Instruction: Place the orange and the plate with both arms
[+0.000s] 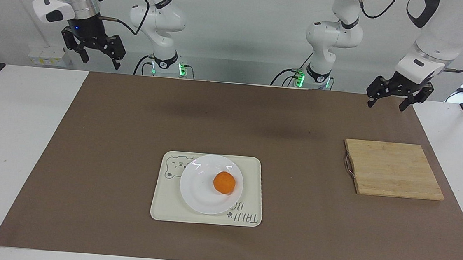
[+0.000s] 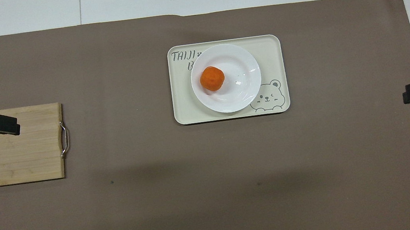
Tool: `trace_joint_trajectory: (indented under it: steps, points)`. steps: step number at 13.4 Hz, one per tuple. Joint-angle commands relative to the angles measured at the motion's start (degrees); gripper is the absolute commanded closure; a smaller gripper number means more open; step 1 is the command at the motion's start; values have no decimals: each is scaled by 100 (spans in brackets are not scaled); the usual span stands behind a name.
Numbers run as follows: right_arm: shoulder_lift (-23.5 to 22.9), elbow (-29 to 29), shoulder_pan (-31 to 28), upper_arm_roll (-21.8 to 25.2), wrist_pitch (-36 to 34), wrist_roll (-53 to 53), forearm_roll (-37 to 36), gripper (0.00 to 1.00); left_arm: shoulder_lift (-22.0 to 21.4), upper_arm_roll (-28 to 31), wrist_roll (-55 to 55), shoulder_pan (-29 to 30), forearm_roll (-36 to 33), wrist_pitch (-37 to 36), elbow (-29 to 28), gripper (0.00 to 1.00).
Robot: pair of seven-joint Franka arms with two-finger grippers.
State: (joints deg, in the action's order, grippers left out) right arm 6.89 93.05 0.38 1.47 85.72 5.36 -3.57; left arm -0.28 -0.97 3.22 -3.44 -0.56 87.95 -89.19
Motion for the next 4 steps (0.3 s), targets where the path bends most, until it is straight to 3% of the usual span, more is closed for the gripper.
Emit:
trace_joint_trajectory:
  steps: [1,4]
  points:
    - [14,38,-64,-6,76,-96,120,0,37,-53,39,63,-85,-85,104,0]
    - [23,55,-20,-6,68,-105,120,0,37,-53,39,63,-85,-85,104,0]
